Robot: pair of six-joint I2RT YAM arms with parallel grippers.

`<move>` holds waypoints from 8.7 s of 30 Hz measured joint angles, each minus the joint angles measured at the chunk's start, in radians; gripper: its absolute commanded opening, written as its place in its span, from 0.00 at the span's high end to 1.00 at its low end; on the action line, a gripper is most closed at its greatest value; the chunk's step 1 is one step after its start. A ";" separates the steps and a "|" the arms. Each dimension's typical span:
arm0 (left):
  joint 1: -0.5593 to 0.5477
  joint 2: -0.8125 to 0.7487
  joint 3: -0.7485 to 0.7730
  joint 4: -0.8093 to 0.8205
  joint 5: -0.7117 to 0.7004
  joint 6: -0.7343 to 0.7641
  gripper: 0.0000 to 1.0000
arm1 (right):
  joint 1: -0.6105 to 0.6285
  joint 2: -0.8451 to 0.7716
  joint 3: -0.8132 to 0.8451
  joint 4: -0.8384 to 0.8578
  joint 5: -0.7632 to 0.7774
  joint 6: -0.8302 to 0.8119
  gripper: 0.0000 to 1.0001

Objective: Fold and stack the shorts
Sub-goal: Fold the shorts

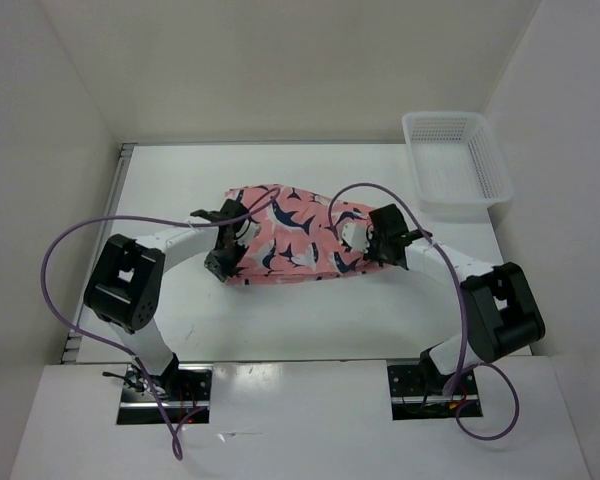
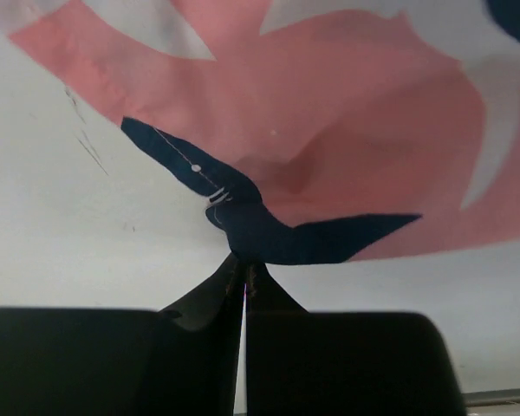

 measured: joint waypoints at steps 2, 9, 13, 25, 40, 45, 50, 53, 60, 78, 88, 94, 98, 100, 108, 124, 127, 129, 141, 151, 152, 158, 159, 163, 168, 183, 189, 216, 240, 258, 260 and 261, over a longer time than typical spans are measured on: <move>0.003 0.000 -0.046 0.011 -0.023 0.000 0.97 | 0.001 0.003 -0.036 0.000 0.008 -0.024 0.97; 0.002 0.000 -0.055 0.027 -0.036 0.001 0.80 | -0.021 0.017 -0.107 0.013 0.047 -0.103 0.44; 0.004 0.006 -0.040 0.006 -0.026 0.005 0.54 | -0.037 0.017 -0.078 -0.024 0.072 -0.106 0.29; 0.018 -0.166 0.140 -0.253 0.155 0.000 0.43 | -0.049 -0.283 0.385 -0.272 -0.177 0.169 0.23; 0.008 0.162 0.374 -0.158 0.178 -0.001 0.37 | -0.160 0.098 0.313 -0.319 -0.263 0.709 0.17; -0.006 0.195 0.378 -0.104 0.170 -0.001 0.37 | -0.304 0.139 0.286 -0.320 -0.246 0.818 0.14; -0.014 0.207 0.362 -0.055 0.151 -0.001 0.37 | -0.370 0.209 0.277 -0.306 -0.231 0.856 0.13; -0.014 0.234 0.343 -0.046 0.126 -0.001 0.37 | -0.370 0.260 0.277 -0.304 -0.240 0.858 0.13; -0.014 0.281 0.337 -0.026 0.068 -0.001 0.37 | -0.357 0.313 0.297 -0.309 -0.257 0.845 0.26; 0.182 0.283 0.351 0.044 -0.002 -0.003 0.36 | -0.274 0.409 0.489 -0.338 -0.446 0.884 1.00; 0.138 0.298 0.689 -0.077 -0.050 -0.001 0.23 | -0.207 0.408 0.529 -0.314 -0.508 0.900 1.00; -0.034 0.484 1.012 -0.040 0.024 0.000 0.23 | -0.180 0.408 0.570 -0.320 -0.513 0.885 1.00; -0.081 0.653 1.106 -0.045 0.053 0.000 0.23 | -0.180 0.400 0.605 -0.317 -0.512 0.871 1.00; -0.090 0.723 1.129 -0.056 0.056 0.000 0.23 | -0.180 0.390 0.606 -0.318 -0.513 0.864 1.00; -0.100 0.874 1.365 -0.088 0.070 -0.001 0.22 | -0.180 0.363 0.606 -0.325 -0.513 0.850 1.00; -0.026 0.601 1.214 -0.135 0.157 0.000 0.00 | -0.266 0.328 0.694 -0.337 -0.499 0.809 1.00; 0.035 0.403 0.976 -0.073 0.116 -0.001 0.00 | -0.265 0.314 0.694 -0.338 -0.494 0.809 1.00; 0.073 0.301 0.802 -0.031 0.076 -0.001 0.00 | -0.264 0.305 0.694 -0.339 -0.484 0.807 1.00; 0.172 0.420 0.545 0.031 0.111 0.000 0.25 | -0.264 0.299 0.852 -0.392 -0.409 0.779 1.00; 0.177 0.478 0.607 0.086 0.406 -0.002 0.65 | -0.059 0.420 1.102 -0.410 -0.268 0.780 1.00; 0.176 0.484 0.610 0.090 0.435 -0.002 0.65 | -0.013 0.441 1.115 -0.410 -0.253 0.781 1.00; 0.174 0.497 0.614 0.101 0.536 -0.002 0.65 | 0.181 0.581 1.181 -0.415 -0.189 0.787 1.00; 0.174 0.497 0.612 0.102 0.544 -0.002 0.65 | 0.206 0.611 1.209 -0.421 -0.183 0.792 1.00; 0.173 0.497 0.599 0.119 0.577 -0.005 0.65 | 0.266 0.709 1.323 -0.421 -0.171 0.814 1.00; 0.183 0.497 0.584 0.139 0.613 -0.009 0.65 | 0.290 0.789 1.439 -0.420 -0.170 0.840 0.93; 0.247 0.471 0.578 0.123 0.584 -0.026 0.30 | 0.348 0.864 1.588 -0.414 -0.246 0.885 0.24; 0.336 0.438 0.580 0.050 0.447 -0.022 0.23 | 0.354 0.785 1.526 -0.383 -0.192 0.822 0.40; 0.018 0.567 0.964 0.020 0.165 -0.001 0.06 | 0.010 0.702 1.015 -0.274 -0.302 0.842 0.79; 0.186 0.772 1.211 0.064 0.041 -0.004 0.19 | 0.089 0.719 0.847 -0.191 -0.335 0.801 0.84; 0.166 0.518 1.043 0.018 0.171 -0.001 0.06 | 0.174 0.436 0.758 -0.241 -0.365 0.822 0.71; 0.140 0.427 0.943 0.024 0.174 -0.001 0.06 | 0.165 0.385 0.734 -0.221 -0.360 0.837 0.70; 0.127 0.404 0.911 0.025 0.174 -0.001 0.06 | 0.159 0.370 0.720 -0.217 -0.357 0.843 0.69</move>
